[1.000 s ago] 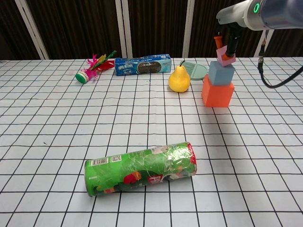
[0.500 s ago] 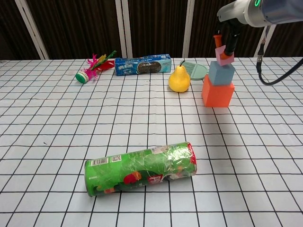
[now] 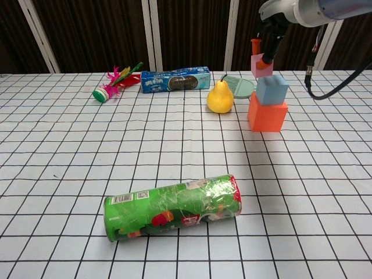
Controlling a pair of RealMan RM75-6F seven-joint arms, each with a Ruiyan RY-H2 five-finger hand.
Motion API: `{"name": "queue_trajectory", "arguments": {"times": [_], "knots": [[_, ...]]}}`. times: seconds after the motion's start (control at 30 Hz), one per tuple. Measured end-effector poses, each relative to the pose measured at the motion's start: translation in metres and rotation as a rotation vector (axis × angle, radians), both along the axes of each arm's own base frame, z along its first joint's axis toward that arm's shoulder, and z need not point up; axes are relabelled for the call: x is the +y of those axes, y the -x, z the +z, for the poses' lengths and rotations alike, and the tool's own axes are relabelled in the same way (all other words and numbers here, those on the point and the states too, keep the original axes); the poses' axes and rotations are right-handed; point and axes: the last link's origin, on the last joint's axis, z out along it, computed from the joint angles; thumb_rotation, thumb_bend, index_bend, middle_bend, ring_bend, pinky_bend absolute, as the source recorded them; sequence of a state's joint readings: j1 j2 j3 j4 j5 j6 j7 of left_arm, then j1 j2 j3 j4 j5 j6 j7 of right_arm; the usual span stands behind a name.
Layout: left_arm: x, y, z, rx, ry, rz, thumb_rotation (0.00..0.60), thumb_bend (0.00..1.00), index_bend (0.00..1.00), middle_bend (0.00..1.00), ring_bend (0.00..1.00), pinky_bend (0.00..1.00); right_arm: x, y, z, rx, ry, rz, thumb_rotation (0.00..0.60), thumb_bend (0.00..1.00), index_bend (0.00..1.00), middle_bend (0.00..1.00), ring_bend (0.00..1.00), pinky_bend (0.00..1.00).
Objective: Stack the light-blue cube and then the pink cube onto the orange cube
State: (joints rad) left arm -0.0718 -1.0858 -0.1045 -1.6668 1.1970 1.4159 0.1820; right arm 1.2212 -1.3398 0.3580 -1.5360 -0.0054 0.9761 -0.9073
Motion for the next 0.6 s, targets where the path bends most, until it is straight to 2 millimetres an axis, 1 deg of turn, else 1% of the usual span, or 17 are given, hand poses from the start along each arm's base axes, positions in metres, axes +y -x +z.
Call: {"name": "queue_trajectory", "arguments": {"times": [0.6], "knots": [[-0.001, 0.000, 0.001, 0.003, -0.009, 0.003, 0.600, 0.21, 0.22, 0.01, 0.00, 0.02, -0.006, 0.013, 0.001, -0.030, 0.010, 0.003, 0.600, 0.38, 0.51, 0.09, 0.06, 0.00]]}}
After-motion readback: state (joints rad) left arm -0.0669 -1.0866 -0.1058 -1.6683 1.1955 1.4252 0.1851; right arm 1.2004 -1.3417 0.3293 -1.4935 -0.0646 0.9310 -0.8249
